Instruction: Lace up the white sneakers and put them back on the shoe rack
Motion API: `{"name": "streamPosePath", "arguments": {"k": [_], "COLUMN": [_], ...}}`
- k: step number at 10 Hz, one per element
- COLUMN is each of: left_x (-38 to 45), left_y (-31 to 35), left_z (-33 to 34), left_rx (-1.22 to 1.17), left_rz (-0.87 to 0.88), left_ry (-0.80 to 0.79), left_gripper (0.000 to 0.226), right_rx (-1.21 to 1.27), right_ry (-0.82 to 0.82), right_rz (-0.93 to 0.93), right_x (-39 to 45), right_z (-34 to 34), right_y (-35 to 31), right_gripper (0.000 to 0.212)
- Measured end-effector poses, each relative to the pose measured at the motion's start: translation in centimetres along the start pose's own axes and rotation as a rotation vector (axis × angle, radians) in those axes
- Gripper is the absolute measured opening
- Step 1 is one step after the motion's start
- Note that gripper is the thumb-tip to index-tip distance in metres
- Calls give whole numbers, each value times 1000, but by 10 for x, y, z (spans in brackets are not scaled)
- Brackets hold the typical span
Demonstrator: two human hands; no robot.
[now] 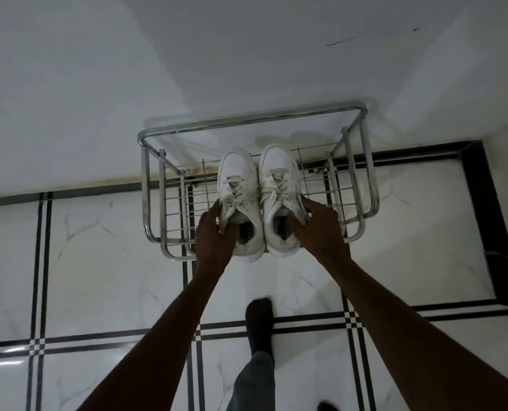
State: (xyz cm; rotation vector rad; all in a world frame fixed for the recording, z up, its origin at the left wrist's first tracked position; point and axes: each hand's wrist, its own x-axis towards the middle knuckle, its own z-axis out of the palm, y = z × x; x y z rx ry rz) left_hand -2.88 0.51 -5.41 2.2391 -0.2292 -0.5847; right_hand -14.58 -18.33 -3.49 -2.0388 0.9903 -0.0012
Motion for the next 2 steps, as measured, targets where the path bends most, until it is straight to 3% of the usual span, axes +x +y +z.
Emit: {"name": "streamPosePath", "arguments": {"k": [2], "left_x": [-2], "left_y": [-2], "left_z": [-1], "left_rx": [32], "left_rz": [-9], "left_ry": [0], "left_gripper": [64], "right_rx": [1], "right_ry": [-56], "right_rz": [13], "right_x": [-1], "right_z": [-4], "right_y": [-4], "right_gripper": [56]}}
